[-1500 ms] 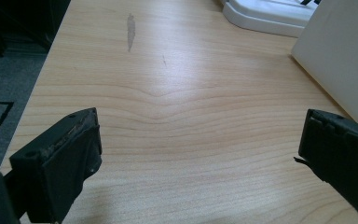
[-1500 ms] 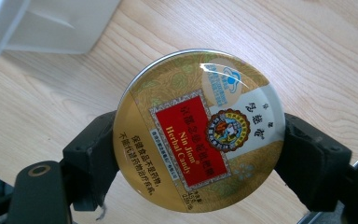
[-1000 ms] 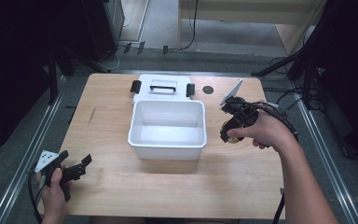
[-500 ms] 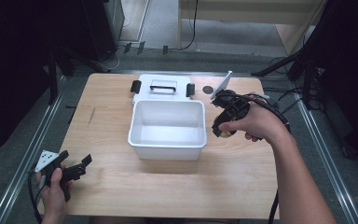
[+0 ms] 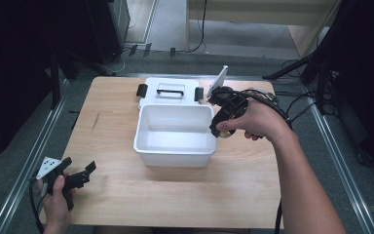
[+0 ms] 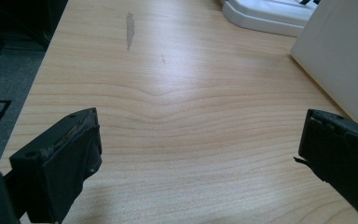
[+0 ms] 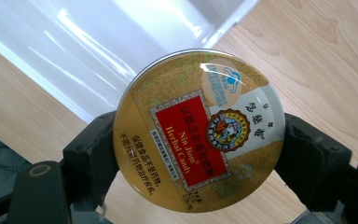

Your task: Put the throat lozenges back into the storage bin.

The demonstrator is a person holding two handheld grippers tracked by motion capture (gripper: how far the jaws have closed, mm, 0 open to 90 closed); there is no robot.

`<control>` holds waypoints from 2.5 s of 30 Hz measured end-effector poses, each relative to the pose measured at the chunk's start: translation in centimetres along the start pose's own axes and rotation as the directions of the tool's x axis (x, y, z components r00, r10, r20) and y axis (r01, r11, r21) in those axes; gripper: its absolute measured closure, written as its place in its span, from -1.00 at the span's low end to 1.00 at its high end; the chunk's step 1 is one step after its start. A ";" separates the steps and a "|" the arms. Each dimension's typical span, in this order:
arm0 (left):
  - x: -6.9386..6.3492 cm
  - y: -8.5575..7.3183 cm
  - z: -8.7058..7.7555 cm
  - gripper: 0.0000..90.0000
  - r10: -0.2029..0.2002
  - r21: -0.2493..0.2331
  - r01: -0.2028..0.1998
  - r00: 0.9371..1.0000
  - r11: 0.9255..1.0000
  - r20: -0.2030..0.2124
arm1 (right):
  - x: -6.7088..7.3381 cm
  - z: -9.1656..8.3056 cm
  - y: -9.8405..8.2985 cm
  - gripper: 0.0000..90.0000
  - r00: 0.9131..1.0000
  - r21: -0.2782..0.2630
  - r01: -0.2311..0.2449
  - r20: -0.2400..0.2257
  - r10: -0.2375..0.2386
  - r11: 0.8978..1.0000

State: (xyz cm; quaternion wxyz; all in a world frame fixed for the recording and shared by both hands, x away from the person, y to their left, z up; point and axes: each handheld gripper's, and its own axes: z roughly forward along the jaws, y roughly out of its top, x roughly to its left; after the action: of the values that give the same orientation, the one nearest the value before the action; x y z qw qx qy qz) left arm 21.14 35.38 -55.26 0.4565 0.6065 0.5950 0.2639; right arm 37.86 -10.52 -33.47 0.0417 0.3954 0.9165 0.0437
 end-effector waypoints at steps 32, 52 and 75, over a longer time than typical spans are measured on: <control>-0.1 0.0 0.0 -1.00 0.002 -0.003 -0.002 1.000 1.000 -0.009 | 3.2 2.4 3.4 -0.54 0.987 -0.026 0.158 0.012 -0.158 0.987; -0.3 0.1 0.2 -1.00 0.023 0.005 -0.022 0.999 1.000 -0.036 | 4.5 5.0 3.7 -0.54 0.894 -0.085 0.446 0.093 -0.438 0.891; -0.3 0.0 0.1 -1.00 0.019 0.003 -0.019 0.999 1.000 -0.029 | 3.5 8.3 3.8 -0.55 0.879 -0.051 0.475 0.081 -0.470 0.879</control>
State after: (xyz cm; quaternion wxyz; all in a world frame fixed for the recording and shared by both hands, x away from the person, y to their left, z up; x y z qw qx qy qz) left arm 21.23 35.06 -55.21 0.4444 0.6088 0.5963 0.2764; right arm 39.13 -5.01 -41.40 0.0952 0.1595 0.9813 0.0510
